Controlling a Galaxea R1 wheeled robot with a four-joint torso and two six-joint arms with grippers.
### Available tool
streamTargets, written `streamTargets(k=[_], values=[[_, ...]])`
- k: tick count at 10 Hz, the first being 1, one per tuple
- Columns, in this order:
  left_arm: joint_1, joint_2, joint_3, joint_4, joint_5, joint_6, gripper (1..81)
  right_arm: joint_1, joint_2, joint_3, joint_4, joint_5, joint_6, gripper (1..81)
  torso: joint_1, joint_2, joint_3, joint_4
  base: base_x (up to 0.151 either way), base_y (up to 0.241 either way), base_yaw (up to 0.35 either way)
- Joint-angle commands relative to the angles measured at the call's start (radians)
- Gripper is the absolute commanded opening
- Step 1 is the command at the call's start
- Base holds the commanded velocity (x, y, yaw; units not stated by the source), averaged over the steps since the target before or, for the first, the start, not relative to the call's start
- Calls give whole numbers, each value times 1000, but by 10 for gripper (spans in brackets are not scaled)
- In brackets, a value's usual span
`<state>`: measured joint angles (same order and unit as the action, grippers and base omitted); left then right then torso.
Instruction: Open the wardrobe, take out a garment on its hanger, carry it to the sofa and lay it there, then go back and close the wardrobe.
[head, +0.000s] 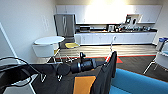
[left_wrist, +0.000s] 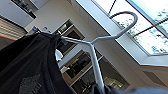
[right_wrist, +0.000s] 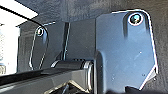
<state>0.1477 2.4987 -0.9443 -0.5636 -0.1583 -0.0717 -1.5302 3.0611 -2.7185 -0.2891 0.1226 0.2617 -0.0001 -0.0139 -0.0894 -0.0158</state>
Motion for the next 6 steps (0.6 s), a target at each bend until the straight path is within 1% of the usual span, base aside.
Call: streamTargets(k=[1, 5, 6], values=[[-161, 6, 22, 45, -24, 20, 10, 40, 1, -1, 5, -46, 1, 811, 0, 0, 0, 0, 0, 0, -158], [-161, 8, 24, 47, -24, 20, 10, 38, 3, -1, 5, -46, 2, 811, 0, 0, 0, 0, 0, 0, -158], [-162, 8, 28, 47, -24, 19, 10, 37, 1, 0, 18, -46, 2, 811, 0, 0, 0, 0, 0, 0, -159]])
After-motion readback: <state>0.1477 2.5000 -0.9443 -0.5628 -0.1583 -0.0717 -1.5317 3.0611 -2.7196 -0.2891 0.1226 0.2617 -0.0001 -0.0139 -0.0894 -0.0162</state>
